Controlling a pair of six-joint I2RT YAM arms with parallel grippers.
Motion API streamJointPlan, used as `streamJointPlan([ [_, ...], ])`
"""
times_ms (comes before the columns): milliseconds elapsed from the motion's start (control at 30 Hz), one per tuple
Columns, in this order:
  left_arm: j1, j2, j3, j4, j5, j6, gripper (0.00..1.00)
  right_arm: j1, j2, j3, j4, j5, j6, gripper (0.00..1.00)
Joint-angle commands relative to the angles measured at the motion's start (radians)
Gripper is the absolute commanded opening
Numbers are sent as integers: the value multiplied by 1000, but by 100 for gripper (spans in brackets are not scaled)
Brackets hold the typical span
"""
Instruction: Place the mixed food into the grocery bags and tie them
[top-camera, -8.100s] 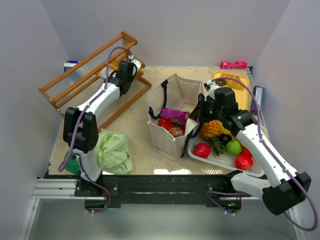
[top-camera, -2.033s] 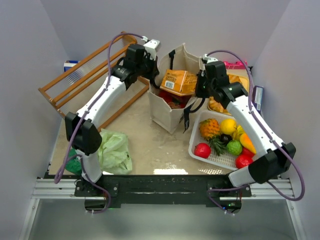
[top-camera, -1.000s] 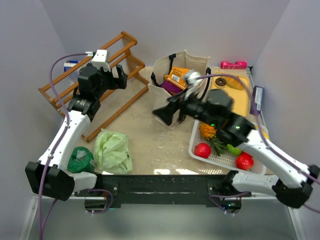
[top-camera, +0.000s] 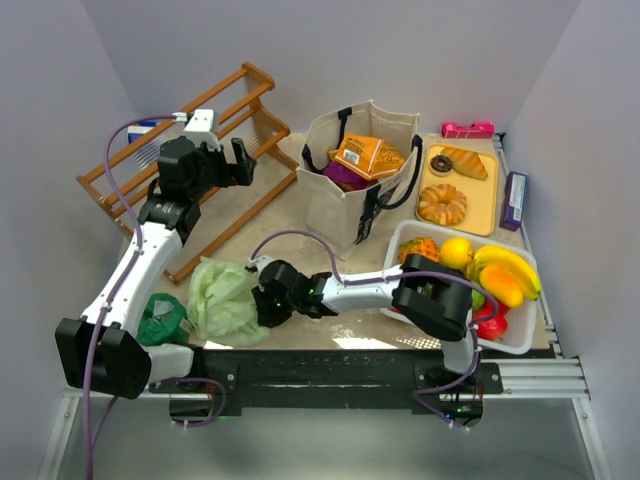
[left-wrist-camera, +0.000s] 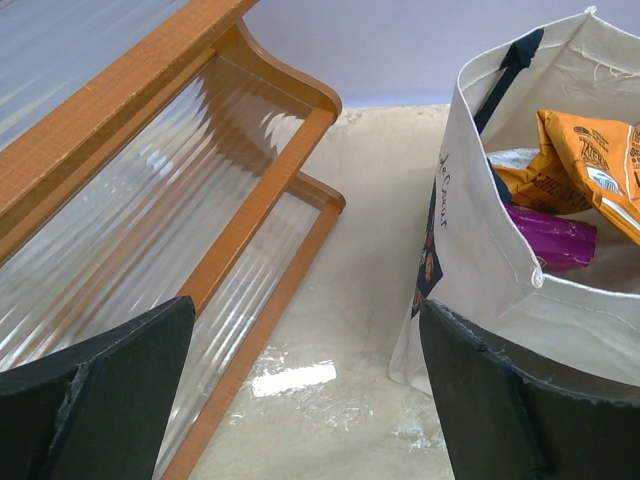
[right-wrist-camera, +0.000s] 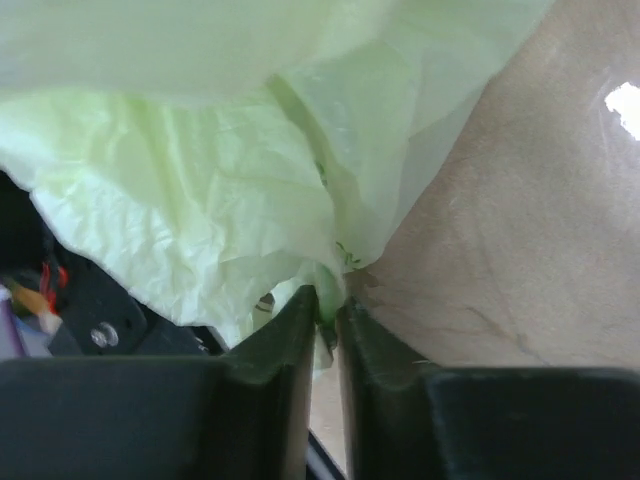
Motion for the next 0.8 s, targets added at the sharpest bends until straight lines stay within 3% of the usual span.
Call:
streamJointPlan([
  [0,-1,-6,-1,43,11,-6,100,3,-75,64,-50,153,-41,3],
  [100,-1,-18,13,25,19,25,100,-35,-159,17,-170,281,-64,0],
  [267,-1,-47,-22,3,46,72,100,-233,-291,-137,-233,244,-96,1],
  [367,-3,-67,-75,-3,115,94,100,-258,-345,-116,-315,252,-162,43],
  [400,-7,-75,-87,-12,162,97,100,-258,-359,-105,-361,249,-173,62],
  [500,-12,-102,-125,-40,226,98,99,-256,-431,-62,-418,246,-190,83],
  [633,-12,-161,-231,-61,243,77,99,-245,-555,-31,-417,203,-187,92],
  [767,-12,-223,-323,-28,279,-13,100,-247,-566,5,-388,247,-177,93],
])
